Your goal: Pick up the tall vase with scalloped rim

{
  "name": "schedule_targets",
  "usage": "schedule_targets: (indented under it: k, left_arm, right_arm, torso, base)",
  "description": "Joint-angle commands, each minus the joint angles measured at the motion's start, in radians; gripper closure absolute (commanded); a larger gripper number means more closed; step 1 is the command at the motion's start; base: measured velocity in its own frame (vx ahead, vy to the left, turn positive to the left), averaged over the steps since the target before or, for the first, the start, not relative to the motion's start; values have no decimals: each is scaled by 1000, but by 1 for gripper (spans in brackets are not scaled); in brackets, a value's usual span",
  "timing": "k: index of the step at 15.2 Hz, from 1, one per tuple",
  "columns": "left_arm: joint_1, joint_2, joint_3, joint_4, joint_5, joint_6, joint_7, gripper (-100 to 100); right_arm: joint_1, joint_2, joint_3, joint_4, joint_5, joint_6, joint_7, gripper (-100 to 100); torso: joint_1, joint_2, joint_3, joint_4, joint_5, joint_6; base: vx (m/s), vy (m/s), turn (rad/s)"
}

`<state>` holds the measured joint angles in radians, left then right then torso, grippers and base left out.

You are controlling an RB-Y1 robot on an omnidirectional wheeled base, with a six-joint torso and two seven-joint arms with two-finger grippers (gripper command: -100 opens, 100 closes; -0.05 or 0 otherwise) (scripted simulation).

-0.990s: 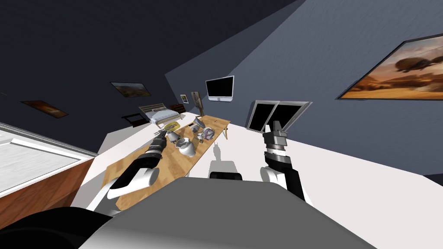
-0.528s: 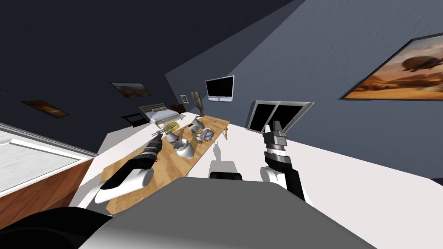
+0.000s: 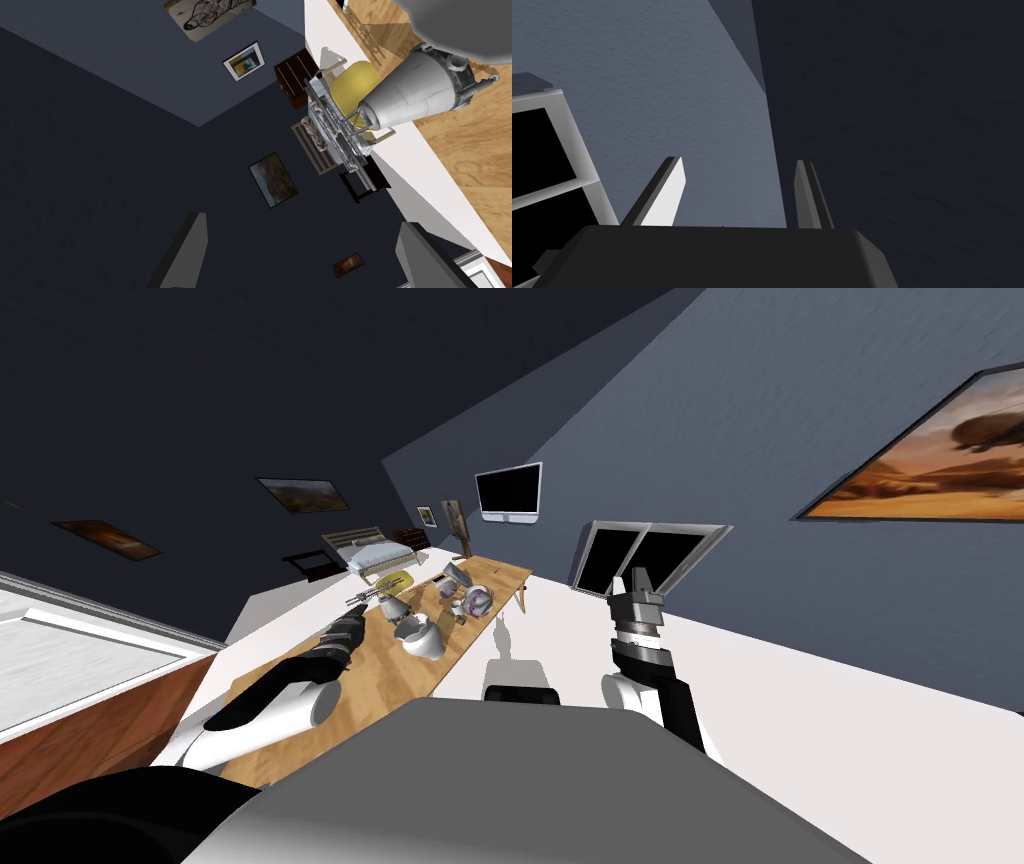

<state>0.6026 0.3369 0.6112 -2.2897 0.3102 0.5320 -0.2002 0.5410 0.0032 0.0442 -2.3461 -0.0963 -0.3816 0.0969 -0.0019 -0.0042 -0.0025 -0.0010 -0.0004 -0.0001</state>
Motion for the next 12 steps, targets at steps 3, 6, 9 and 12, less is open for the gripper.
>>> schedule_targets:
  k: [3,6,9,12]
  left_arm:
    - [1,10,36,1,30,91,-3,-100]
    - [6,16,65,-1,58,157,-7,-100]
    - [11,23,93,-3,87,214,-10,-100]
    - [11,23,93,-3,87,254,-10,-100]
  right_arm:
    - [0,0,0,0,0,0,0,0]
    - [0,0,0,0,0,0,0,0]
    - [0,0,0,0,0,0,0,0]
    - [0,0,0,0,0,0,0,0]
  torso:
    - [0,0,0,0,0,0]
    - [0,0,0,0,0,0]
    - [1,0,0,0,0,0]
    - [0,0,0,0,0,0]
  base:
    - [53,-25,15]
    - [63,-23,26]
    - [51,-24,11]
    - [54,-28,18]
